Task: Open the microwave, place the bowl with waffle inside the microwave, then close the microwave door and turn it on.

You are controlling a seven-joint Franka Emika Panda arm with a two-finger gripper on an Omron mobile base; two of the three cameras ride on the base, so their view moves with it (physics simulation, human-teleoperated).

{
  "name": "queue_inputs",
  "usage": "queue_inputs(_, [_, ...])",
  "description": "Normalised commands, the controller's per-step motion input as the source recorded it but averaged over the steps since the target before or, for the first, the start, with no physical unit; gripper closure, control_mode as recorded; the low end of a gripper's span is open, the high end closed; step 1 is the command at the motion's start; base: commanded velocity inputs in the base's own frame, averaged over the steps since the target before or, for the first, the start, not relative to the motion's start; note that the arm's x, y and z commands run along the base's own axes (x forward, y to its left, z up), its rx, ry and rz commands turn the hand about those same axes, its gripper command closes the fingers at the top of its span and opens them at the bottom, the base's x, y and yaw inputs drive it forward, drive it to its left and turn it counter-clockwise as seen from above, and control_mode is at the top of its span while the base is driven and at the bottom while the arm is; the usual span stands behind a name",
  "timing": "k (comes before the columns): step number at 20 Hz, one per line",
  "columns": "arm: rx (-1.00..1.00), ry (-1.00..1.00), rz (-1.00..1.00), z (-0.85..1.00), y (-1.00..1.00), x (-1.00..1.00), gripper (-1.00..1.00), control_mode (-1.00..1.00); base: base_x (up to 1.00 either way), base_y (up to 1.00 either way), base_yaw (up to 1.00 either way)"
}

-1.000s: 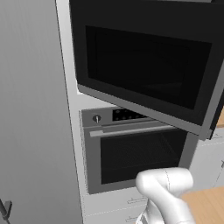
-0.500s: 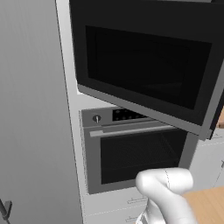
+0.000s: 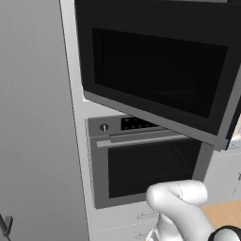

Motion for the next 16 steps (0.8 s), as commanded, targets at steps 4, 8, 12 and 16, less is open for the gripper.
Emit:
queue_inputs(4, [0.1,0.06,0.33,0.0,0.66,0.18,-1.0,-1.0,0.0,0.0,0.0])
queue_inputs(8, [0.04,0.03,0.3,0.0,0.84,-0.08,-1.0,-1.0,0.0,0.0,0.0])
queue_inputs(12, [0.0,0.0,0.17,0.05,1.0,-0.49,-1.0,-1.0,0.0,0.0,0.0])
queue_inputs(16, [0.0,0.0,0.07,0.11,1.0,-0.58,-1.0,-1.0,0.0,0.0,0.0])
